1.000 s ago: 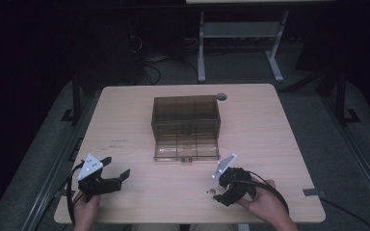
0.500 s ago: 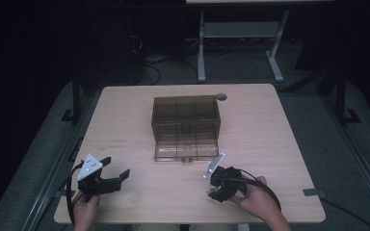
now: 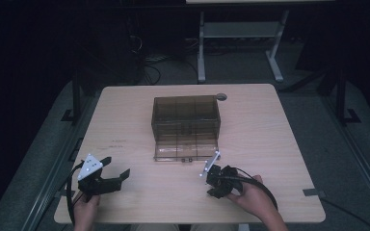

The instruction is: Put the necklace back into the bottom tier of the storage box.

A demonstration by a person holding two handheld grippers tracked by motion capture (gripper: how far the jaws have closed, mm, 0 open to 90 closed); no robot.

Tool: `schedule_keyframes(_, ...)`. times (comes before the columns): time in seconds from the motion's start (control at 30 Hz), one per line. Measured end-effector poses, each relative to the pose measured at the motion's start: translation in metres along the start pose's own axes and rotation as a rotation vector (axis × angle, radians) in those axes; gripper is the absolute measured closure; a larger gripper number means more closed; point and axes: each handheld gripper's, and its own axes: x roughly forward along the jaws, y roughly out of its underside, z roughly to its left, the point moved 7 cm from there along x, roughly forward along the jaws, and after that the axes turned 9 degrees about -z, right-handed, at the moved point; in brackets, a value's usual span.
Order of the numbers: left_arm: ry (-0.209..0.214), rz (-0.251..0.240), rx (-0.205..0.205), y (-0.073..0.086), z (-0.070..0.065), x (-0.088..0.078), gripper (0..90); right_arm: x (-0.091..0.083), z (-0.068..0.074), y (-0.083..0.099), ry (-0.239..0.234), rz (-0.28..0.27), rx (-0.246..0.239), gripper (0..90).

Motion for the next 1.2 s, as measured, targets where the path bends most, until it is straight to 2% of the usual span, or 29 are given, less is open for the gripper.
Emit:
schedule_keyframes(0.23,0.001,0.0,-0.001,0.0,-0.001,0.0,13.0,0.001,0.002,-0.002,-0.013,0.008,0.008,74.1)
schedule_keyframes(0.37,0.001,0.0,-0.002,0.0,-0.001,0.0,13.0,0.002,0.001,-0.002,-0.033,0.011,0.039,78.5)
schedule_keyframes(0.5,0.0,-0.002,-0.002,0.0,-0.001,0.0,13.0,0.002,0.0,-0.003,-0.045,0.009,0.051,79.4)
schedule_keyframes(0.57,0.001,-0.001,-0.001,0.0,-0.001,0.0,13.0,0.001,0.0,-0.002,-0.041,0.006,0.043,87.3)
schedule_keyframes(0.73,0.001,-0.001,-0.003,0.0,-0.001,0.0,13.0,0.001,0.0,-0.002,-0.05,0.0,0.054,87.3)
schedule_keyframes(0.97,0.003,0.002,-0.002,0.0,-0.002,0.001,13.0,0.0,0.001,-0.002,-0.046,-0.006,0.041,88.4)
schedule_keyframes(1.2,0.002,0.001,-0.004,0.0,-0.002,0.0,13.0,-0.009,0.002,-0.007,-0.042,-0.03,0.03,88.6)
